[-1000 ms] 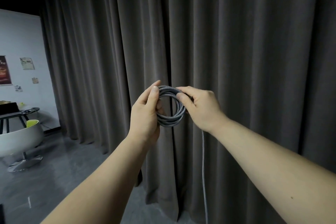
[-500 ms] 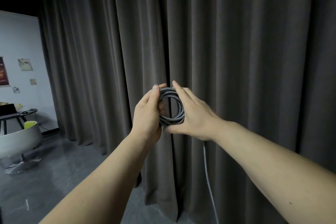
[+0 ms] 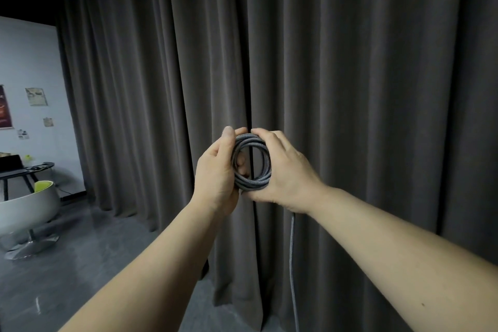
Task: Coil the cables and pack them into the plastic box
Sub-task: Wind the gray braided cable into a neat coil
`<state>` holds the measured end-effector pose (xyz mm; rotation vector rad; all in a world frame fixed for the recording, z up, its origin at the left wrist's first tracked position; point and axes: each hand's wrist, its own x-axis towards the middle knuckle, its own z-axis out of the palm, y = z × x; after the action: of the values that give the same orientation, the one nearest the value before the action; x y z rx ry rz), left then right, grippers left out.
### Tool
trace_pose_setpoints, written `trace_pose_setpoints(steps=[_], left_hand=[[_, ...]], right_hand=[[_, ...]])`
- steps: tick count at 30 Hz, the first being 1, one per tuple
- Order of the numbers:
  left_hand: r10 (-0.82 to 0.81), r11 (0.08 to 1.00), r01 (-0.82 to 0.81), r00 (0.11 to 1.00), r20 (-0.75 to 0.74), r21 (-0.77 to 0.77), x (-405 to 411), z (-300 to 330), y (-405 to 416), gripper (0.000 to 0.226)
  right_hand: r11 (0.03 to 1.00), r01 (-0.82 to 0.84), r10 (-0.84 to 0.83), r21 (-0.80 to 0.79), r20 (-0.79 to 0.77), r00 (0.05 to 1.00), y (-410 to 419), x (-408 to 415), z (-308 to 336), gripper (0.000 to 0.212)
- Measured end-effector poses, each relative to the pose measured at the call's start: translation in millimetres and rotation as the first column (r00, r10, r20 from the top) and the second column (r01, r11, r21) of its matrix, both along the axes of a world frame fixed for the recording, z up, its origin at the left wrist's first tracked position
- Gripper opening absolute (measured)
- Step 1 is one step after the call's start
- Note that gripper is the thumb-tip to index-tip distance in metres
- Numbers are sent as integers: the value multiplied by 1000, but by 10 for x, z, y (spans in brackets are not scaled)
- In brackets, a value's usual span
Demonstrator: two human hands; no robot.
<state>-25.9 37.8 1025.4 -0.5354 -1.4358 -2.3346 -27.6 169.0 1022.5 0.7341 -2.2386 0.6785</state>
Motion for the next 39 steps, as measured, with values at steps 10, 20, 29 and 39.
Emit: trace_pose_setpoints(steps=[10,20,29,39], left_hand=[[51,996,-56,996,-73,-75,38,-44,-26,24],[-175,984,171,979,-103,-54,121,-42,-60,29],[164,986,-164,982,-98,6,-42,7,-127,17],[475,832,-481,875,94,275,-347,135,-704,17]], right_hand=[[997,-68,62,25,200,978,-24,25,20,127],[992,-104,116,-74,188,975,15,-13,46,102],[987,-94,140,-127,425,894,-33,-74,-15,120],[930,161,-7,-329,422,907,268,-246,-147,15]])
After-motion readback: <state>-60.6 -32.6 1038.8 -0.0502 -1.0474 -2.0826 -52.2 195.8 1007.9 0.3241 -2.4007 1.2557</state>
